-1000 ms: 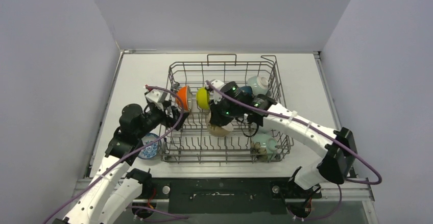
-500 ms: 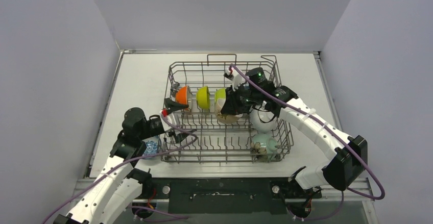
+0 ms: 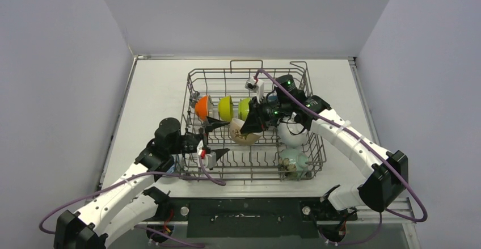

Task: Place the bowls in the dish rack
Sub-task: Adjust the dish rack at the center of the board.

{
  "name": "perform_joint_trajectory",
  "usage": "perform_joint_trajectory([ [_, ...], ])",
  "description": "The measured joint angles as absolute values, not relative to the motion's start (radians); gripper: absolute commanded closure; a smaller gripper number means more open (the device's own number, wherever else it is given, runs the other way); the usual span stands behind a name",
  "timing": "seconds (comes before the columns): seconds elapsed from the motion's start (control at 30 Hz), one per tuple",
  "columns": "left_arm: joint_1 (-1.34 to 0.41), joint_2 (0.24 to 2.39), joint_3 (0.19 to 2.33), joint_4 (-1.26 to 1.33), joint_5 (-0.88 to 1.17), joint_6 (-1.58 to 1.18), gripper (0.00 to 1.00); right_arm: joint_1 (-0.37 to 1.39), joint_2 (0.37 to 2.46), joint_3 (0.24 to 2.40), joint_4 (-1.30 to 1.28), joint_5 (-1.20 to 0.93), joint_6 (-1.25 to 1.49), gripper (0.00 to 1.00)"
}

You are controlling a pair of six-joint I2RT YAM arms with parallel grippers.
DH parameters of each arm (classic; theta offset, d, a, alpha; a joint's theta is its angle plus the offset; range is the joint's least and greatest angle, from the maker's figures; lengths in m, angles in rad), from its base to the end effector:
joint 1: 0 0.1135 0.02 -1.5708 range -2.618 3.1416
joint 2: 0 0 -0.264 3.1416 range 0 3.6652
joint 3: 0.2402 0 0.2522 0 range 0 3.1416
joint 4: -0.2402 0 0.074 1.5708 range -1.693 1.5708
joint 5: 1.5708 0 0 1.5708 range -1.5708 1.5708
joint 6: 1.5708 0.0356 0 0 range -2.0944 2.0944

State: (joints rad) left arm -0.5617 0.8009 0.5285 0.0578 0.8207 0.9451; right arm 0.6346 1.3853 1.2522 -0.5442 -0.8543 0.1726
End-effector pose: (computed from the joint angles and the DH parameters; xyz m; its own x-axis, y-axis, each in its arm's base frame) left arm 0.1421 -0.1202 0.2740 0.6791 0.2255 -0.6985 0.7131 0.0230 0.7007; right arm 0.2240 0.1983 0.3389 -0.6453 -0.3350 -0.6865 -0.7631 0.2416 0.5994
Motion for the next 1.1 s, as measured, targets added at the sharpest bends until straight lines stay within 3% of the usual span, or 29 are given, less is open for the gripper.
perform_joint_trajectory([
  [0.53,-0.643,0.992,0.648,0.051,0.779,1.007,0.0,0.639,1.385,1.252,-0.523,-0.934,0.195,0.95],
  [0.93,-0.682,1.069,0.727,-0.068,0.778,1.069,0.29,0.644,1.386,1.252,-0.517,-0.952,0.194,0.95],
  [1.1,-0.688,1.068,0.731,-0.096,0.765,1.109,0.57,0.649,1.386,1.252,-0.519,-0.95,0.194,0.94],
])
